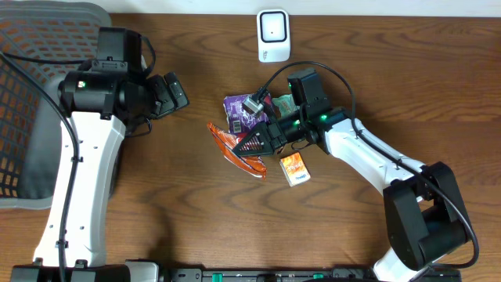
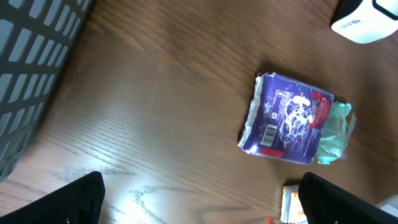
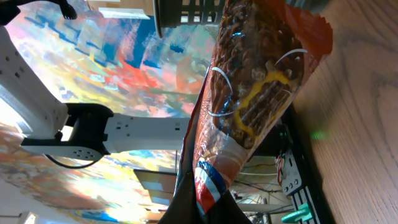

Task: Scan the item barcode
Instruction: 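Lift the red candy bar up off the table with the right gripper, then hold the red candy bar in front of the white scanner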

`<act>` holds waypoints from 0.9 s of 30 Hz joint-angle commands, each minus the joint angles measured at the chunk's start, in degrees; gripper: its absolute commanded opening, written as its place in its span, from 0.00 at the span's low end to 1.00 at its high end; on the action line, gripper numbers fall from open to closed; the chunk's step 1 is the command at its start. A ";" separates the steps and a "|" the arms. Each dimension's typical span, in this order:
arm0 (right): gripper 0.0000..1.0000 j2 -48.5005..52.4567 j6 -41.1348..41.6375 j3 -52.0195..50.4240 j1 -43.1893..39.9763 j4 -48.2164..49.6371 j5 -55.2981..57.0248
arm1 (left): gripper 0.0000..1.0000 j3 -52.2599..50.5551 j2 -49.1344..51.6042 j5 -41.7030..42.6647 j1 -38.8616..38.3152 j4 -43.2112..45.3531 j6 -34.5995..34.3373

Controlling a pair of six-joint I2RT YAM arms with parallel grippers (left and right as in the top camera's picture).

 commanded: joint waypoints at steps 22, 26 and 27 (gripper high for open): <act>0.01 -0.81 2.05 1.51 -5.16 15.45 65.37 | 0.99 0.04 0.17 -0.33 0.20 -0.15 -0.48; 0.01 -0.81 1.84 3.02 -5.18 20.37 83.84 | 0.99 0.04 0.17 -0.33 0.20 -0.17 -0.48; 0.01 -0.81 1.81 3.15 -5.18 21.79 86.95 | 0.99 0.04 0.17 -0.33 0.20 -0.17 -0.48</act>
